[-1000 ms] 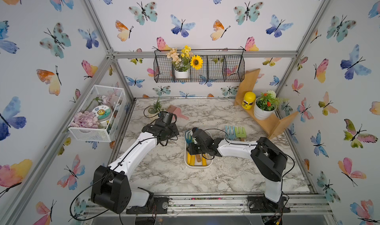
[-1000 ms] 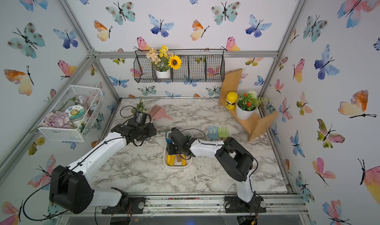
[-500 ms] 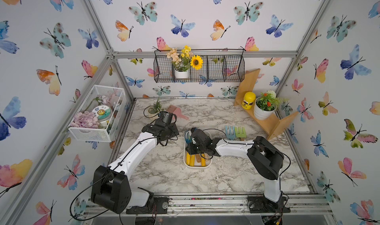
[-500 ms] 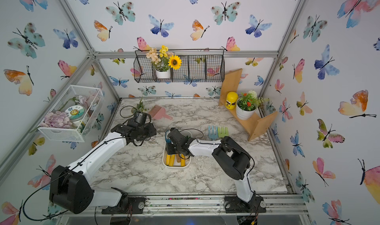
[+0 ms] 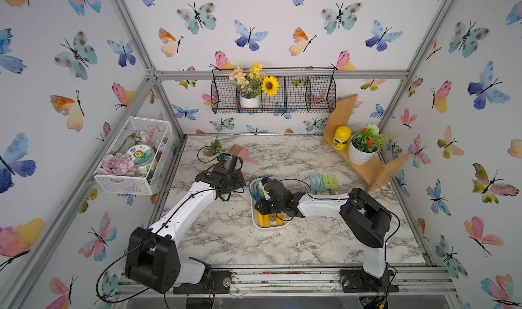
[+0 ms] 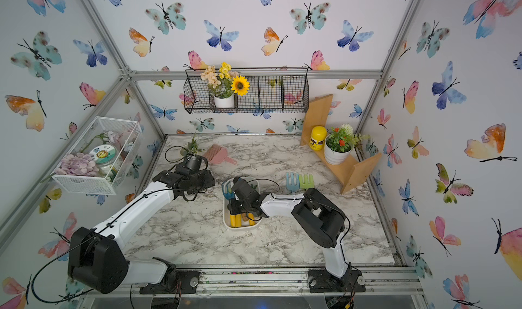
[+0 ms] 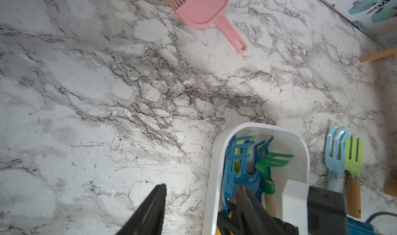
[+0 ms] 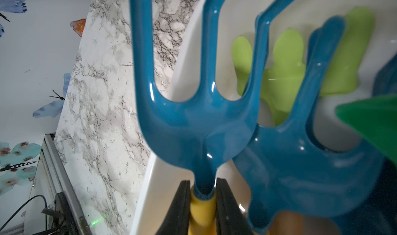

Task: Take the hand rake out of the storage box
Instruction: Pick up the rake from the storage box, then place the rake at the center of the board.

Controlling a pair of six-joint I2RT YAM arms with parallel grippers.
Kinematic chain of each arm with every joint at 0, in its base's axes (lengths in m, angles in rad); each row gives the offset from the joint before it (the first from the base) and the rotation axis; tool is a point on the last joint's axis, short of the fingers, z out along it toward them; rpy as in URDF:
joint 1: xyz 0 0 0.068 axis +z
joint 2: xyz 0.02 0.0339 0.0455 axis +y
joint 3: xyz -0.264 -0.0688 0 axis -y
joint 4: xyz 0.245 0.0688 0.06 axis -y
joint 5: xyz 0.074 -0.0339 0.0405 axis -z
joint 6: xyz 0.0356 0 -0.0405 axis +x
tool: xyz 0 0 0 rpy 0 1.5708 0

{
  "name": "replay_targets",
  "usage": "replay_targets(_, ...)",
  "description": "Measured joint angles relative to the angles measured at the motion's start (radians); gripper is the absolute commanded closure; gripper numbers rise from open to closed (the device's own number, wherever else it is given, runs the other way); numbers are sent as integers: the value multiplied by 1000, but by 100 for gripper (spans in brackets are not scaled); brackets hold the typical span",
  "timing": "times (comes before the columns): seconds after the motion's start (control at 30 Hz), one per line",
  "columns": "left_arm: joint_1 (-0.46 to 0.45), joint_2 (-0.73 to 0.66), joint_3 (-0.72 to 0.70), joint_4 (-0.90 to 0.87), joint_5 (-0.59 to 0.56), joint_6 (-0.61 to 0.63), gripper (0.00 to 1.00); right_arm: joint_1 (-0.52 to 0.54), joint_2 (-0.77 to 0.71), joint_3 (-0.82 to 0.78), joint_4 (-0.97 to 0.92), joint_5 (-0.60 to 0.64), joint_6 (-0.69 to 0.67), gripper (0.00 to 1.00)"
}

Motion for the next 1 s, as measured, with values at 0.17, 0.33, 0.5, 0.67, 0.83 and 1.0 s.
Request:
replay_targets(0.17, 0, 0, 0, 0, 0, 0, 43, 0, -69, 12, -85, 31, -16, 80)
replay_targets(0.33, 0, 0, 0, -3, -1, 0, 43, -15, -175, 40, -155, 73, -34, 81)
replay_targets(0.5, 0, 0, 0, -3, -1, 0, 43, -91, -283, 43, -213, 102, -60, 82)
replay_targets(0.67, 0, 0, 0, -3, -2, 0, 43, -217, -369, -13, -245, 121, -73, 83)
replay_targets(0.83, 0, 0, 0, -3, -2, 1, 43, -310, -389, -86, -309, 174, -79, 84)
replay_targets(1.0, 0, 0, 0, -3, -2, 1, 43, -310, -334, -89, -362, 210, -85, 84)
